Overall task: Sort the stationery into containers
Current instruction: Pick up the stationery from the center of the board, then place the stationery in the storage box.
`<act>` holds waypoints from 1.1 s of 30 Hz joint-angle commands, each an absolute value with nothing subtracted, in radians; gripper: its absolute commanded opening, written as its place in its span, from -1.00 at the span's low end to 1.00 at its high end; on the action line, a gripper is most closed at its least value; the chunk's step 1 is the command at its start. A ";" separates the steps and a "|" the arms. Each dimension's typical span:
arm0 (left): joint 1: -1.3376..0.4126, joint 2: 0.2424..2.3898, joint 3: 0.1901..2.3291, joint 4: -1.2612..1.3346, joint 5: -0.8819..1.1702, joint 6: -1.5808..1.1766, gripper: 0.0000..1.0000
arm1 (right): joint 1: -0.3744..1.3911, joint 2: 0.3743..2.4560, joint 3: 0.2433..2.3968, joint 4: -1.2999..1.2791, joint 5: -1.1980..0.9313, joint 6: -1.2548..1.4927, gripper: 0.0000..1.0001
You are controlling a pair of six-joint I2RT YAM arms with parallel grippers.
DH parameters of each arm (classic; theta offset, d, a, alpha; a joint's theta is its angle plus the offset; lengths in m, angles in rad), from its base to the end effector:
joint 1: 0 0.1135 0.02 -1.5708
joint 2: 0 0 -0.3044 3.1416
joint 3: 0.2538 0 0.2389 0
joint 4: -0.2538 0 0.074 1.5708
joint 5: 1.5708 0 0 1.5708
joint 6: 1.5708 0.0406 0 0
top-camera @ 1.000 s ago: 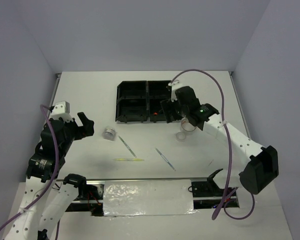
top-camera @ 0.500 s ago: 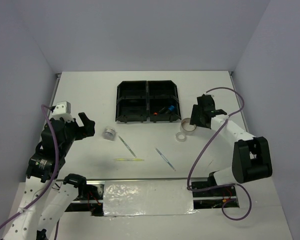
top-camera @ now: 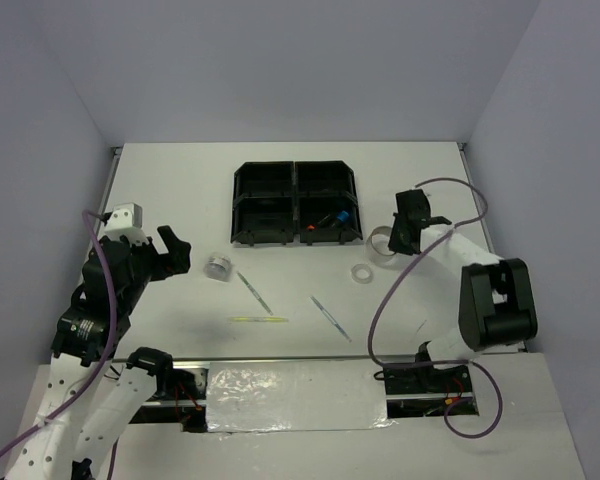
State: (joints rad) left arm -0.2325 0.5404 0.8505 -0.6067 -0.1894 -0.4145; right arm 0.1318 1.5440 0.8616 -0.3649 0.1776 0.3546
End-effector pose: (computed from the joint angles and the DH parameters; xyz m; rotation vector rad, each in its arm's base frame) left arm 0.0697 -0.0086 0.3645 -0.3002 1.8465 -0.2709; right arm 0.2846 0.0305 0.2198 0.3496 2.5689 -0.0568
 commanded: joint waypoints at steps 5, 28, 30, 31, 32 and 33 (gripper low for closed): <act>-0.238 0.540 0.848 -0.569 -0.199 -0.396 0.99 | 0.140 1.370 1.006 -0.385 0.112 0.331 -0.76; -0.238 0.555 0.850 -0.565 -0.183 -0.388 0.99 | 0.354 2.298 2.298 -0.770 0.103 0.268 -0.53; -0.238 0.554 0.848 -0.565 -0.178 -0.388 0.99 | 0.354 2.292 2.275 -0.753 0.118 0.276 -0.49; -0.238 0.552 0.848 -0.563 -0.176 -0.387 0.99 | 0.357 2.292 2.273 -0.753 0.124 0.278 -0.48; -0.238 0.552 0.850 -0.564 -0.175 -0.387 0.99 | 0.359 2.293 2.270 -0.752 0.127 0.279 -0.46; -0.238 0.551 0.850 -0.563 -0.173 -0.387 0.99 | 0.359 2.295 2.270 -0.753 0.129 0.276 -0.44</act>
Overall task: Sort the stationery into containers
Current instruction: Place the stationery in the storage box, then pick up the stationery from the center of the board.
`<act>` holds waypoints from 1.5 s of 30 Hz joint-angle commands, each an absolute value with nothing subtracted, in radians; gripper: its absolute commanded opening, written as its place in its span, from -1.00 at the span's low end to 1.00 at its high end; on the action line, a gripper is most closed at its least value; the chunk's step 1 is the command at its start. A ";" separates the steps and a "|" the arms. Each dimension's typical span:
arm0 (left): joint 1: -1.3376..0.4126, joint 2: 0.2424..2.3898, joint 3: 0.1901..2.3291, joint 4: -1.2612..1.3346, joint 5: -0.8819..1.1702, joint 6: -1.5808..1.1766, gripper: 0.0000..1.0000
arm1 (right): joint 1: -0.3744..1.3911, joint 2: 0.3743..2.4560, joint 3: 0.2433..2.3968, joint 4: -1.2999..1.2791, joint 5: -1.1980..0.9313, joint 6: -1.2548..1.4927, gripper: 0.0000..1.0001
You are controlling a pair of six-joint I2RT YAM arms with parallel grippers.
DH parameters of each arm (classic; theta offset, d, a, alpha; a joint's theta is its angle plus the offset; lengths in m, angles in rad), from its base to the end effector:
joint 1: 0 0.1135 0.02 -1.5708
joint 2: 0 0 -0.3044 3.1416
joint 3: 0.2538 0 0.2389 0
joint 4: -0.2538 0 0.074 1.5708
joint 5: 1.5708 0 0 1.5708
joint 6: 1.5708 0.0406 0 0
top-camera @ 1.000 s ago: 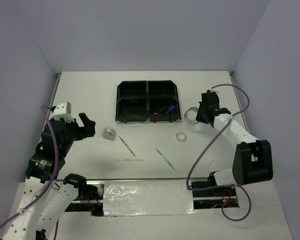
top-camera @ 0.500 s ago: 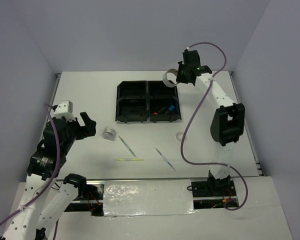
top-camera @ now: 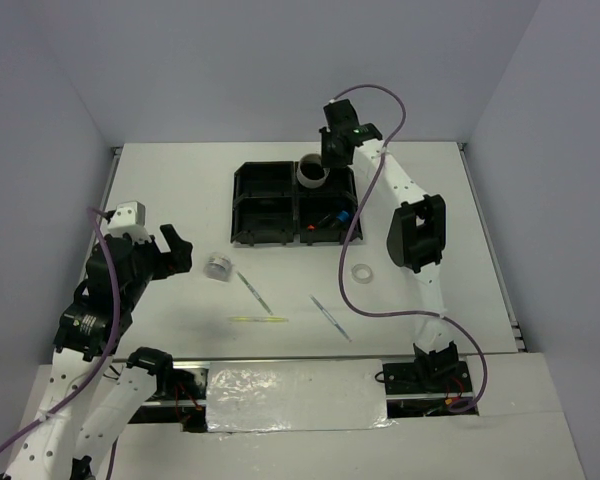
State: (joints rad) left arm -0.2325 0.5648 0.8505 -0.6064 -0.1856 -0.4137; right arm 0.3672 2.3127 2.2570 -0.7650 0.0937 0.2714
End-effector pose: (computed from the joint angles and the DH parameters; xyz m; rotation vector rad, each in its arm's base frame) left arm 0.0756 -0.0102 0.3632 -0.2974 1.8710 -0.2662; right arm 0.5034 0.1896 0.3012 -0.0705 2.3942 0.1893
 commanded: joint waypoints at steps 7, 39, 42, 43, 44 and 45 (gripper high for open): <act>-0.238 0.531 0.847 -0.561 -0.175 -0.387 0.99 | 0.360 2.304 2.266 -0.772 0.147 0.256 -0.01; -0.258 0.526 0.848 -0.566 -0.187 -0.393 0.99 | 0.347 1.424 0.862 -0.403 0.173 0.367 0.03; -0.264 0.526 0.847 -0.568 -0.193 -0.394 0.99 | 0.347 1.402 0.801 -0.379 0.146 0.373 -0.01; -0.265 0.526 0.848 -0.569 -0.195 -0.394 0.99 | 0.348 1.398 0.789 -0.373 0.137 0.373 -0.01; -0.267 0.526 0.848 -0.569 -0.196 -0.396 0.99 | 0.347 1.400 0.773 -0.364 0.115 0.370 -0.02; -0.267 0.528 0.847 -0.569 -0.198 -0.396 0.99 | 0.348 1.404 0.766 -0.359 0.107 0.367 -0.04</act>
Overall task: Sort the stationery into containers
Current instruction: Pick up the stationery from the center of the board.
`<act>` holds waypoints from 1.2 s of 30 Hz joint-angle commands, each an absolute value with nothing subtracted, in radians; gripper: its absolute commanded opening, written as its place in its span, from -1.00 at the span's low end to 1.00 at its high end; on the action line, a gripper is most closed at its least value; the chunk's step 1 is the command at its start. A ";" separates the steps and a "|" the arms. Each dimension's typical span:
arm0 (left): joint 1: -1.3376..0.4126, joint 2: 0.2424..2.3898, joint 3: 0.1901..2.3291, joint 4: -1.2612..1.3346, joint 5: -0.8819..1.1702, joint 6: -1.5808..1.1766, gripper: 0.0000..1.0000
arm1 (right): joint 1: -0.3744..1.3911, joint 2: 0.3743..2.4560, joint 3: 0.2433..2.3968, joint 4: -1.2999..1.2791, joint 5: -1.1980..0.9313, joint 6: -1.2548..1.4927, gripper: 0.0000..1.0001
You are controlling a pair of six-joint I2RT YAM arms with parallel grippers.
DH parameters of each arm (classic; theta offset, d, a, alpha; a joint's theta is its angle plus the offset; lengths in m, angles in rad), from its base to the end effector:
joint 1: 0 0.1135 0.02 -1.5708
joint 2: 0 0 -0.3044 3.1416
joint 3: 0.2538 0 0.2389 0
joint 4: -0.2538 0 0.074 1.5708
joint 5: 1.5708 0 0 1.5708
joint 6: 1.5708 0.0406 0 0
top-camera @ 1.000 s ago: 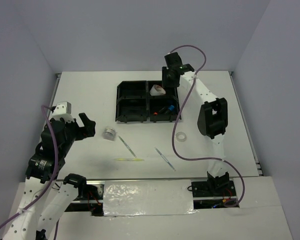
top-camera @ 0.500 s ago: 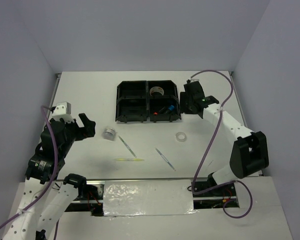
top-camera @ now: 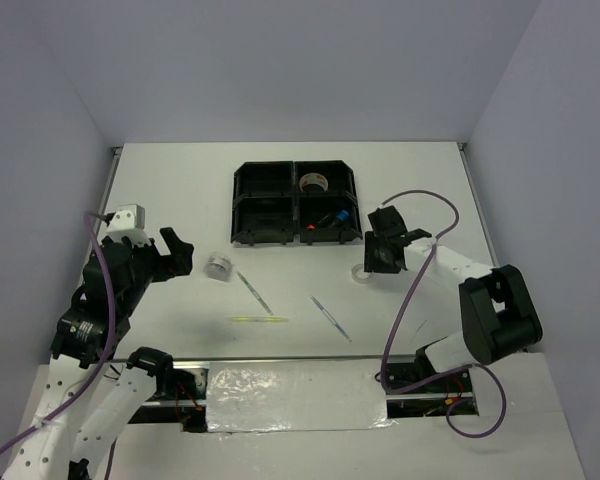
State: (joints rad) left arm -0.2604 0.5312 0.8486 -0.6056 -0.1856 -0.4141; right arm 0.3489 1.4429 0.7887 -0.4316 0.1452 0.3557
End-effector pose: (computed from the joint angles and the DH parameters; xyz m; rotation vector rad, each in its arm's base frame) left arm 0.0674 -0.0102 0.3645 -0.2716 1.8444 -0.2961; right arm 0.2411 0.0815 0.2213 0.0564 2.6371 0.0451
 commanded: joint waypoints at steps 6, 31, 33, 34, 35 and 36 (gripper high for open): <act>-0.275 0.528 0.848 -0.572 -0.209 -0.399 0.99 | 0.350 1.440 0.752 -0.347 0.081 0.367 -0.26; -0.295 0.532 0.850 -0.577 -0.222 -0.402 0.99 | 0.360 1.638 1.372 -0.524 0.077 0.305 -0.79; -0.295 0.531 0.850 -0.578 -0.224 -0.402 0.99 | 0.359 1.774 1.525 -0.532 0.080 0.299 -0.79; -0.295 0.532 0.850 -0.578 -0.229 -0.402 0.99 | 0.360 1.814 1.581 -0.551 0.090 0.301 -0.78; -0.295 0.535 0.850 -0.578 -0.229 -0.402 0.99 | 0.360 1.897 1.688 -0.561 0.110 0.299 -0.78; -0.295 0.537 0.851 -0.578 -0.227 -0.402 0.99 | 0.360 1.935 1.739 -0.569 0.117 0.295 -0.77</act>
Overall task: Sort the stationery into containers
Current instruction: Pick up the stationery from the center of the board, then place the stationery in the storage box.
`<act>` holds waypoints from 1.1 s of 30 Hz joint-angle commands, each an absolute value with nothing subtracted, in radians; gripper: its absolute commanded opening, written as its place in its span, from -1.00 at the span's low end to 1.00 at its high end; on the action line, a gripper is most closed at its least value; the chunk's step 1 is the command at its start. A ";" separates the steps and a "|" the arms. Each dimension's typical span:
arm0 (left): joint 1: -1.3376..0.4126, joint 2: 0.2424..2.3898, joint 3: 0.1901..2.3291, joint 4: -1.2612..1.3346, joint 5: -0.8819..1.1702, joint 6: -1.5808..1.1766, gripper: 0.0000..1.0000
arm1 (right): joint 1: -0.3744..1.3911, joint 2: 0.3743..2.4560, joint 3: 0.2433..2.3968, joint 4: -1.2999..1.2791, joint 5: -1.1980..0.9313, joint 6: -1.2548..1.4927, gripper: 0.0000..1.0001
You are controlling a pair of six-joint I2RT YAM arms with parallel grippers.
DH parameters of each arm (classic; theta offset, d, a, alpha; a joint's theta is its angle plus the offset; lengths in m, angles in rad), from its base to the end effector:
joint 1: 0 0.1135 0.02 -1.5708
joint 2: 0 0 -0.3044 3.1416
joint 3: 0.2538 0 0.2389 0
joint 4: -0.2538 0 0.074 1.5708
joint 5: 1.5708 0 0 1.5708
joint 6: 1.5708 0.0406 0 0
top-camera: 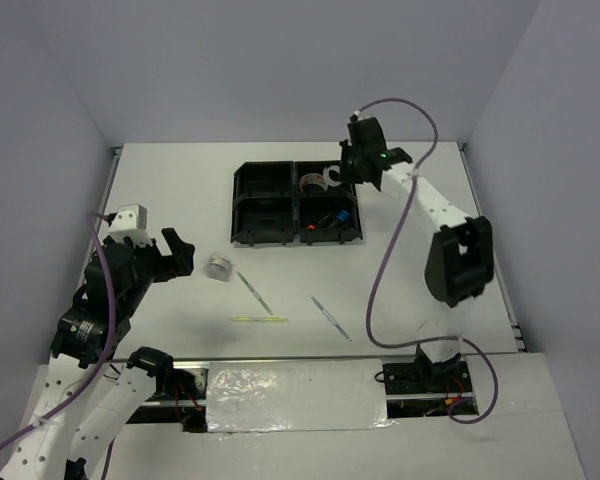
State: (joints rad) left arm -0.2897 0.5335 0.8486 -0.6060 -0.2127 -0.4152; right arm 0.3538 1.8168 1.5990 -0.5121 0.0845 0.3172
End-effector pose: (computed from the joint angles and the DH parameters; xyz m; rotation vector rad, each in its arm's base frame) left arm 0.0677 -0.0112 0.3644 -0.2640 1.8463 -0.2915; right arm 0.3935 0.1417 0.3410 0.0014 2.3102 0.2478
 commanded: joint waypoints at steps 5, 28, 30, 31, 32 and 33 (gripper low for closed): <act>-0.293 0.552 0.853 -0.577 -0.218 -0.397 0.99 | 0.362 2.141 2.072 -0.669 0.094 0.249 -0.72; -0.291 0.537 0.853 -0.575 -0.215 -0.394 0.99 | 0.420 1.878 1.796 -0.581 0.066 0.177 0.24; -0.291 0.535 0.853 -0.575 -0.218 -0.396 0.99 | 0.457 1.734 1.688 -0.600 0.099 0.157 0.26; -0.291 0.537 0.853 -0.577 -0.218 -0.397 0.99 | 0.497 1.689 1.624 -0.600 0.104 0.155 0.26; -0.291 0.537 0.854 -0.578 -0.221 -0.397 0.99 | 0.517 1.598 1.491 -0.594 0.106 0.166 0.26; -0.291 0.537 0.854 -0.580 -0.224 -0.399 0.99 | 0.535 1.553 1.427 -0.571 0.107 0.173 0.26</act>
